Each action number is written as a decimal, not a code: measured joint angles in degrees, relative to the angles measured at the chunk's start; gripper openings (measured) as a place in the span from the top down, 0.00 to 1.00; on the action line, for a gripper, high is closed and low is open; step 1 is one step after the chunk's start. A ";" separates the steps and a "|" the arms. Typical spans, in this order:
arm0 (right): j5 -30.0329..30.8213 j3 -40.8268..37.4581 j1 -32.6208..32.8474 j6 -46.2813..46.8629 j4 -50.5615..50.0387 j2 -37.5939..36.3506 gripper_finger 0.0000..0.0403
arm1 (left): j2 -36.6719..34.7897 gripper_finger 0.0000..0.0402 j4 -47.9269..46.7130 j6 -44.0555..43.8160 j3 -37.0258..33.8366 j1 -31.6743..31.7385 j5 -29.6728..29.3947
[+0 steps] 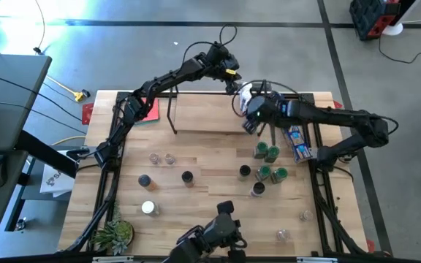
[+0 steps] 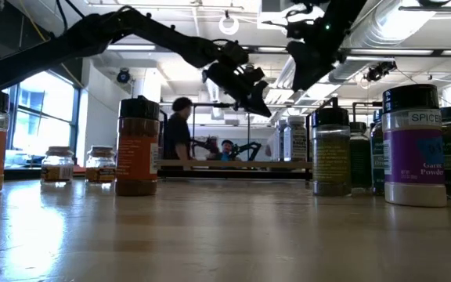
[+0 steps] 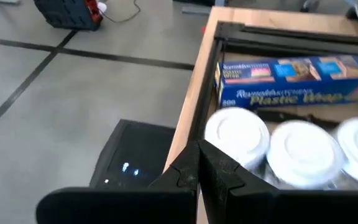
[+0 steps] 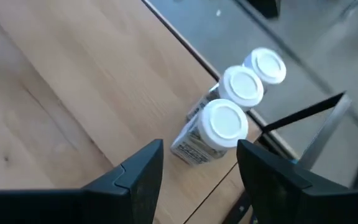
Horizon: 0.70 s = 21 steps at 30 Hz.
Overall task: Shelf spices
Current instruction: Adjust the white seasoning bottles
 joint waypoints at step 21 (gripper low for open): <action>-9.81 0.00 -10.70 -4.91 5.28 6.33 0.57 | -3.56 1.00 -1.90 0.68 -12.79 -3.73 6.32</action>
